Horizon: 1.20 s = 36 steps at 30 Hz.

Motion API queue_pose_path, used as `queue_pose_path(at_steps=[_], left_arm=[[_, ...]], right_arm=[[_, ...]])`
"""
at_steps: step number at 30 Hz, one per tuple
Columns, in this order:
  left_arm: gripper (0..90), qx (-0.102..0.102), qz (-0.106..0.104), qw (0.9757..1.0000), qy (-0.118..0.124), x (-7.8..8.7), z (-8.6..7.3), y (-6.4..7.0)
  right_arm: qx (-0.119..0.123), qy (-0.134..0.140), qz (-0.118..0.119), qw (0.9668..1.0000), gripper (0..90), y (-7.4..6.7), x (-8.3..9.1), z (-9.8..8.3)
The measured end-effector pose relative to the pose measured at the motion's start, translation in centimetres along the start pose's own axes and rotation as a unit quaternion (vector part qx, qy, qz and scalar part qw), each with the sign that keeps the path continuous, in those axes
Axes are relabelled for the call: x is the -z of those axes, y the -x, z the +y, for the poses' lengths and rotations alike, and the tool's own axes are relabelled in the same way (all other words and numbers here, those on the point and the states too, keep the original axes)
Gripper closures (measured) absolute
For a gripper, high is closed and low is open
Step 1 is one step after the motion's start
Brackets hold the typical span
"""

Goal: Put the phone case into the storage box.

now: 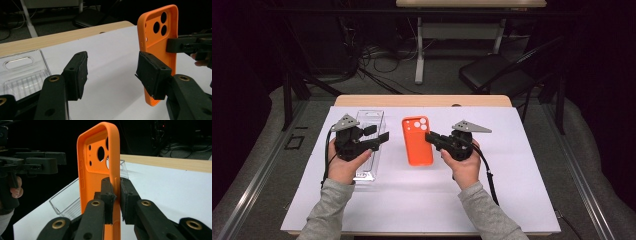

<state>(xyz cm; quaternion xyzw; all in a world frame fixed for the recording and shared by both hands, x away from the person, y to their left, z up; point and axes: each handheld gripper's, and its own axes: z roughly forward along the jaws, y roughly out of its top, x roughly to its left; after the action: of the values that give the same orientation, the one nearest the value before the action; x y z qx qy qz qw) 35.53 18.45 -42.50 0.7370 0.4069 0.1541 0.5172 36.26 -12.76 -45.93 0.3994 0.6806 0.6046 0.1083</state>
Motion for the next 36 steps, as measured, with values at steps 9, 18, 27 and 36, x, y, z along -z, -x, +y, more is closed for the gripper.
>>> queue_pose_path(at_steps=[9,18,27,36], left_arm=[[43.8,0.009,-0.009,0.9999,0.004,0.1,0.1,0.1],[45.0,0.007,-0.026,0.9996,0.008,0.1,0.1,0.4],[45.9,0.017,-0.042,0.9990,0.008,0.0,0.1,0.4],[52.7,0.004,-0.035,0.9994,0.003,-0.2,0.0,0.7]], right_arm=[[0.011,-0.001,0.008,0.9999,82.2,-0.7,-0.6,-0.3],[0.018,-0.001,0.011,0.9998,82.2,-1.1,-0.7,-0.4],[0.024,-0.003,0.012,0.9996,82.2,-1.5,-1.0,-0.5],[0.029,-0.010,0.019,0.9994,82.2,-2.2,-1.3,-0.8]])
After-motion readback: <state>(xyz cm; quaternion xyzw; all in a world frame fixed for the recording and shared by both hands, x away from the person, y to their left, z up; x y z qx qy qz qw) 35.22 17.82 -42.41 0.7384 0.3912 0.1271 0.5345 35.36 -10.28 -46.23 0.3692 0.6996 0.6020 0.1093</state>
